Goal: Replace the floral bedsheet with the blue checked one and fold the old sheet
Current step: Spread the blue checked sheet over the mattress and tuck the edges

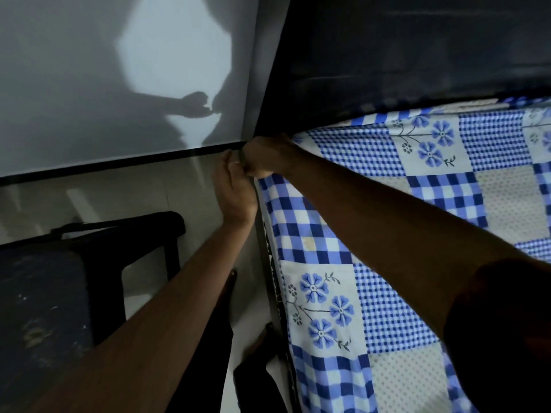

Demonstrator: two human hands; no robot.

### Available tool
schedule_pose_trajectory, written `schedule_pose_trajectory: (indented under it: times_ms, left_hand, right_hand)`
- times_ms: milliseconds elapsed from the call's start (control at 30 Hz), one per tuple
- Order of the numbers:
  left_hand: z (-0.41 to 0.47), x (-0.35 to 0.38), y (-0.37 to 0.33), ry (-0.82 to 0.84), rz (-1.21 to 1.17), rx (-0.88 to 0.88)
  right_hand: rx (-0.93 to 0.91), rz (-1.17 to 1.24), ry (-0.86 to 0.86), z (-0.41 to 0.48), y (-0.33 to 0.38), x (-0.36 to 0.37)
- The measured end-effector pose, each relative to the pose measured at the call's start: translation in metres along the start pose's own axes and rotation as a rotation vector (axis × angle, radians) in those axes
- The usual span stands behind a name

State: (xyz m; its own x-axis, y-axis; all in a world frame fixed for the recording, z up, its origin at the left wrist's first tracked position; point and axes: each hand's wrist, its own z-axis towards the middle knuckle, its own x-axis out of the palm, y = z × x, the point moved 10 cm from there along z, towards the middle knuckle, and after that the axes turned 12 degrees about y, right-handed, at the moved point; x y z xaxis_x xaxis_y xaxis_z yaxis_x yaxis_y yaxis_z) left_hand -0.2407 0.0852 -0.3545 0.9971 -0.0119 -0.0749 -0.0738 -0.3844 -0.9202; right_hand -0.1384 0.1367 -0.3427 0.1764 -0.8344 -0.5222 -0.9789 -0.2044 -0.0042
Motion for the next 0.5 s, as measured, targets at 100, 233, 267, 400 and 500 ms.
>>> schedule_pose_trajectory:
  times_ms: [100,233,267,400,500]
  left_hand:
    - [-0.018,0.011,-0.04,0.01,0.151,0.254]
    - [-0.045,0.042,-0.08,0.133,0.416,0.55]
    - [-0.05,0.056,-0.087,0.204,0.512,0.631]
    - [-0.047,0.112,-0.094,0.428,0.857,0.768]
    - [-0.016,0.13,-0.08,0.474,1.049,0.582]
  right_hand:
    - [-0.078,0.174,-0.274,-0.028,-0.01,-0.009]
    - [-0.09,0.237,-0.733,-0.092,-0.048,0.002]
    - [-0.035,0.284,-0.839,-0.107,-0.068,0.01]
    - [0.228,0.411,-0.962,-0.136,-0.14,0.051]
    - [0.305,0.402,-0.802,-0.116,-0.158,0.059]
